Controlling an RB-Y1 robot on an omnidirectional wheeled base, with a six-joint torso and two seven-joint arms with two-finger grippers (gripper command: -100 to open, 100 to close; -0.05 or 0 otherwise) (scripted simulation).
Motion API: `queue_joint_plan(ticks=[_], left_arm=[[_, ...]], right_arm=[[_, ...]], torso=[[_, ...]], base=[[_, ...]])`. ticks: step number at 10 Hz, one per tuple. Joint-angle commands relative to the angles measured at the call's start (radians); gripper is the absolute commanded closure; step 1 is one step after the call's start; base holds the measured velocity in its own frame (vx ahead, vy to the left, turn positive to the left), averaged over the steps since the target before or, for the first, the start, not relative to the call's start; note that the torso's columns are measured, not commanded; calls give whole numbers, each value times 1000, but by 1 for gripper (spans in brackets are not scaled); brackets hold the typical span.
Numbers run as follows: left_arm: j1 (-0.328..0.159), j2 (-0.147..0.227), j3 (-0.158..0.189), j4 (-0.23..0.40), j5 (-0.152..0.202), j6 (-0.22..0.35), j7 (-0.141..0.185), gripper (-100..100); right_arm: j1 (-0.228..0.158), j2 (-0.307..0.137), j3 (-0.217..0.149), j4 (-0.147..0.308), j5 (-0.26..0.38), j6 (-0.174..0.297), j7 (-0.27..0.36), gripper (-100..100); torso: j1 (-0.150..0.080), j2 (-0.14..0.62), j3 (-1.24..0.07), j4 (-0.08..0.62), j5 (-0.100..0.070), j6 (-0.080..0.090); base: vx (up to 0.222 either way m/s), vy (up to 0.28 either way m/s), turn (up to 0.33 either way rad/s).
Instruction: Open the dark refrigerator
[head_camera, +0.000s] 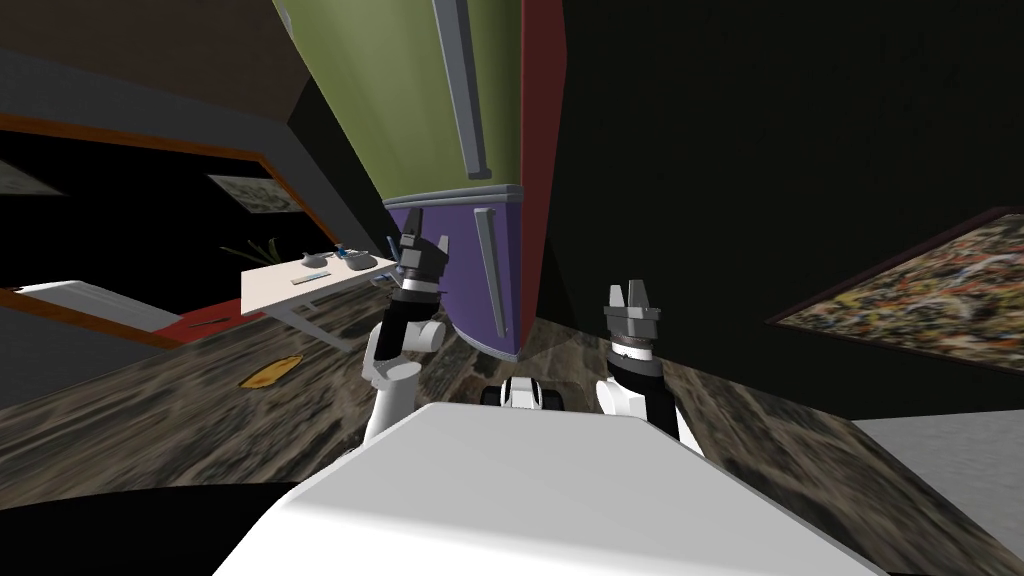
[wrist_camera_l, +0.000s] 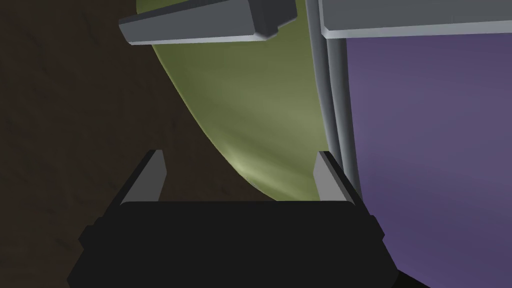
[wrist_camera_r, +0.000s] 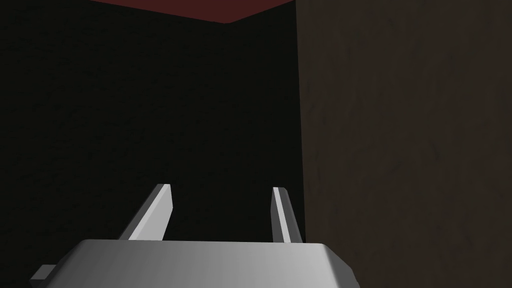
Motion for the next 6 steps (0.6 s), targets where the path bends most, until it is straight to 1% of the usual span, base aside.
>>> queue_joint_plan(ticks=[1,3,4,6], left_arm=[[-39,2,2,-4,3,60,-1,-100],[-93,2,4,-6,8,123,-1,-100],[-93,2,4,-6,8,130,-1,-100],[-149,-3,6,-8,12,194,-2,-100]], right_arm=[[0,0,0,0,0,0,0,0],[0,0,0,0,0,0,0,0],[0,0,0,0,0,0,0,0],[0,0,0,0,0,0,0,0]], torso=[[0,0,0,0,0,0],[0,0,0,0,0,0],[0,0,0,0,0,0],[0,0,0,0,0,0]], base=[[23,-11,0],[23,-11,0],[22,-11,0],[25,-11,0]])
